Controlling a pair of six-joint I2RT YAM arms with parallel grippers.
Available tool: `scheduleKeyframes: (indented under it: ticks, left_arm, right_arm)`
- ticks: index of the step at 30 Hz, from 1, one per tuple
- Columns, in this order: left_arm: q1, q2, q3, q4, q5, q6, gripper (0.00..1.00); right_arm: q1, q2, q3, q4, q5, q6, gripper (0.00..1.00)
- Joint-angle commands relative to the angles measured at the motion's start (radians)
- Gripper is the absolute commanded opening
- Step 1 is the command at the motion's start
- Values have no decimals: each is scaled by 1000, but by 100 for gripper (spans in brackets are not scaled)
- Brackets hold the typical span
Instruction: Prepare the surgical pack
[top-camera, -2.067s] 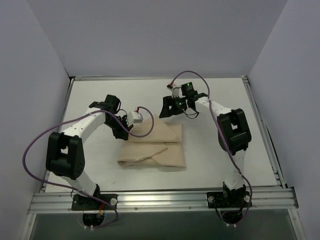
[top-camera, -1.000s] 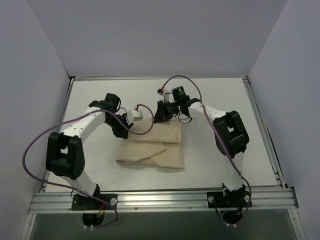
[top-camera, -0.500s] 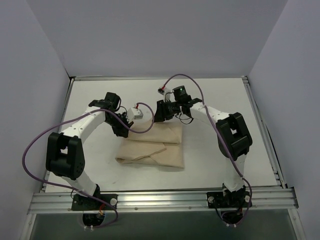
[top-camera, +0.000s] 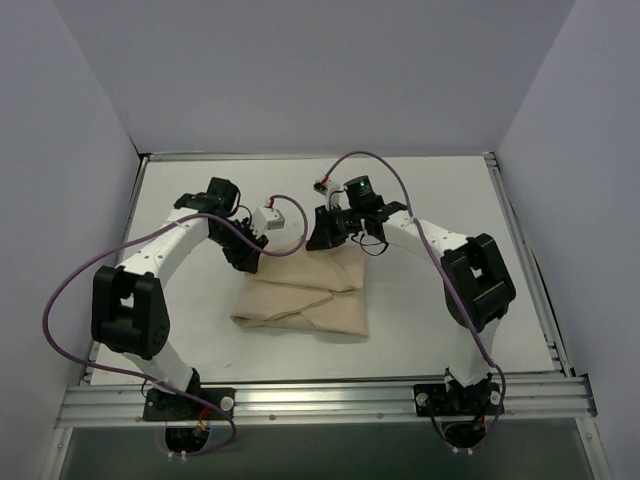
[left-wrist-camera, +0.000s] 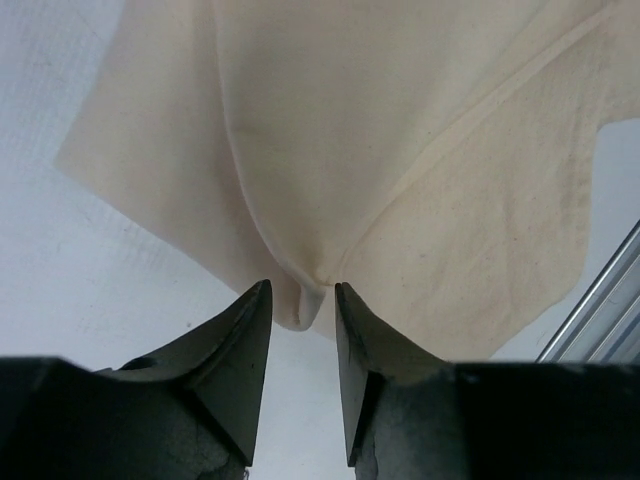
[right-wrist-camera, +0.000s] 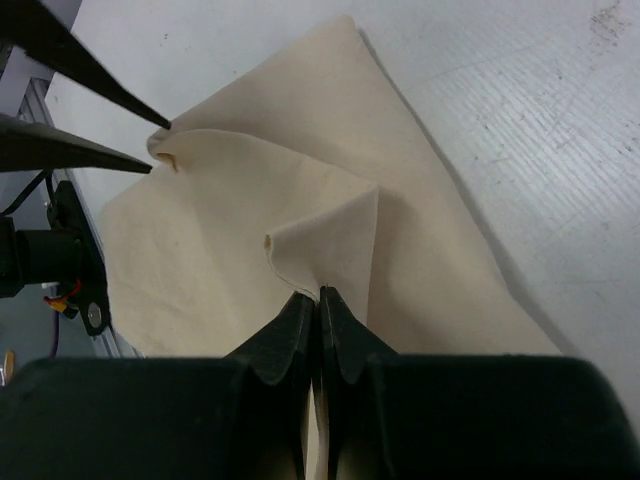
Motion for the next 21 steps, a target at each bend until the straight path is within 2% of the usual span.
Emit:
scheduleKeyframes:
  ticks: [1,7,11,12,14,18,21]
  left_arm:
    - [15,-48,100,-50,52,-61,41]
    - [32,-137,141,-132,43,-104,43]
    - [151,-148,98,-196,105,-130,40]
    - [203,-131,76,-219,105,-130,37]
    - [230,-112,24,-222,65,-147,34]
    - [196,-124,-117,-129,-70,-179,31]
    - [157,-117,-116,-88,-56,-179,31]
  right_arm:
    - [60,-142,-43,28,1,1,0]
    - [114,-223,-160,83,26,5,0]
    - [171,-277,-201,100,35,-7,0]
    - [185,-288,-220,103,39,-8,0]
    - [212,-326,-249,123,58,-12,0]
    - [301,-409,-345,138,122,-27,0]
    - [361,-469,-373,129,183,-87,0]
